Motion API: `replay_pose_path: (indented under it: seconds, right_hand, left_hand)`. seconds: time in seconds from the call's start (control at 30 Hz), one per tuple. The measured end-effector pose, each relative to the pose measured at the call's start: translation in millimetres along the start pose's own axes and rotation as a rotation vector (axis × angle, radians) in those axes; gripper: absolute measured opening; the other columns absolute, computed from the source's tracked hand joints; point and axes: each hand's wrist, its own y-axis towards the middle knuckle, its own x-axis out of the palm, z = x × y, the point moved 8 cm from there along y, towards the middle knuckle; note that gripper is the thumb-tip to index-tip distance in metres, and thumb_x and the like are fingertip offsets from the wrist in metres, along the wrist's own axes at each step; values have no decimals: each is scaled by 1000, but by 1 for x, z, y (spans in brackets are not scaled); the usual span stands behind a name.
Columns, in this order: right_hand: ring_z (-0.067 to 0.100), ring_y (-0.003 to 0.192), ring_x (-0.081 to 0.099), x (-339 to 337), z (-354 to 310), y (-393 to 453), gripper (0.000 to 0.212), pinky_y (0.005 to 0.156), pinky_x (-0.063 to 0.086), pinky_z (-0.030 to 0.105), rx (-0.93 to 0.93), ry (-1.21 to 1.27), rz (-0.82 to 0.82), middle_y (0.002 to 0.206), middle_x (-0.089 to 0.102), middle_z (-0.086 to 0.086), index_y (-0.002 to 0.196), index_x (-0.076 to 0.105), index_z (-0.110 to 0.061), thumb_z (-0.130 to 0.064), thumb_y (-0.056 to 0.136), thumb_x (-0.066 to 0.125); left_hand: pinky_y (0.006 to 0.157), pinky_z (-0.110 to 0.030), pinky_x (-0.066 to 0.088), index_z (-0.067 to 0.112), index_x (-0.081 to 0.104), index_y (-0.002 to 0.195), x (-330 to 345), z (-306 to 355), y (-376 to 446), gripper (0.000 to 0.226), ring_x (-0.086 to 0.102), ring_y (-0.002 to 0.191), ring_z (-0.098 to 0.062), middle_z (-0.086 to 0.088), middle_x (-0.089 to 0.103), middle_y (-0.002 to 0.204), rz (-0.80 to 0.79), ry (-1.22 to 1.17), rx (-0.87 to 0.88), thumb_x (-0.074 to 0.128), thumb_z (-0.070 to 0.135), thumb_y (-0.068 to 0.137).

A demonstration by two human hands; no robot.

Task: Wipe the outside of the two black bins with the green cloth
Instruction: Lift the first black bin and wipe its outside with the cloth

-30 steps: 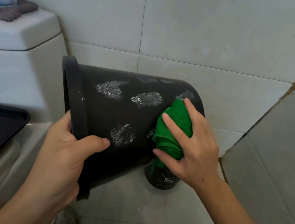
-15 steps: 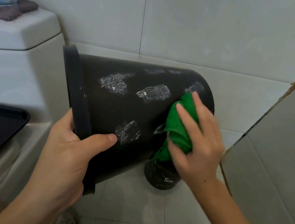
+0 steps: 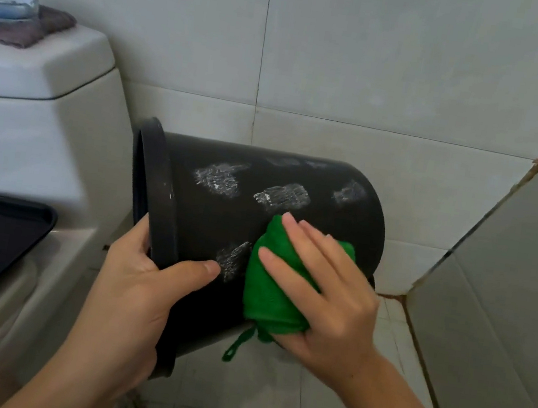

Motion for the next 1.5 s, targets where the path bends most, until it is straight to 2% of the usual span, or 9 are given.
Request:
replay_pose_path:
  seconds: [0.2,0.4,0.57,0.73,0.83,0.93,1.1,1.3,1.5]
  right_hand:
    - [29,129,53,-13,54,-1,51,105,46,41,349,-14,96,142,52,14,131,58,-7,-22,82,61]
    - [30,134,49,0,4,-6,58,107,45,46,101,107,35,141,49,18,131,47,-2,-39,90,66]
    - [37,104,56,-26,32,3,49,99,35,28,285,-120,165,117,56,18,127,62,-12,-47,93,54]
    - [29,95,63,-18,35,0,44,89,41,21,302,-145,86,109,67,16,121,66,-3,-25,82,62]
    - [11,103,61,-25,42,1,43,94,40,9,361,58,129,112,66,-3,120,63,-6,-15,78,60]
    - [-7,98,60,-41,57,6,43,83,45,8,611,458,263,102,62,-28,112,58,-28,-6,76,65]
    - [6,82,64,-27,73,10,33,70,53,24,870,949,290,84,68,-13,86,69,-40,-13,68,69]
    - [13,91,69,-26,110,0,39,81,57,38,980,662,144,96,73,-3,101,63,-33,3,85,66]
    - [11,95,53,-38,103,3,35,80,43,26,778,66,177,101,51,-12,104,59,-35,-9,84,70]
  left_hand:
    - [73,-38,60,26,76,89,-3,7,-1,40,73,84,-30,-9,76,91,18,52,30,63,0,61]
    - [66,-32,60,18,75,86,-5,3,2,37,73,81,-30,-12,76,89,49,-22,14,61,-2,59]
    - [78,-42,59,17,75,91,-12,10,2,38,72,88,-35,-15,75,94,66,-25,17,61,-1,60]
    - [71,-34,60,16,72,87,-10,7,3,37,72,81,-29,-10,76,87,109,-10,-2,62,-14,68]
    - [73,-36,59,14,68,90,-15,9,4,41,72,80,-29,-8,75,82,171,3,-14,52,-21,76]
    - [82,-44,56,13,66,92,-21,12,6,38,71,86,-33,-8,75,83,213,-17,-24,52,-20,78]
    - [68,-31,61,15,69,92,-12,9,5,43,73,78,-25,-8,76,84,140,5,-28,51,-21,77]
    - [74,-40,59,22,75,78,-11,4,4,38,72,76,-27,-9,76,83,130,-15,-28,67,-8,56]
    - [89,-53,53,13,72,88,-10,3,4,44,70,90,-39,-15,75,91,133,-12,-47,66,-7,49]
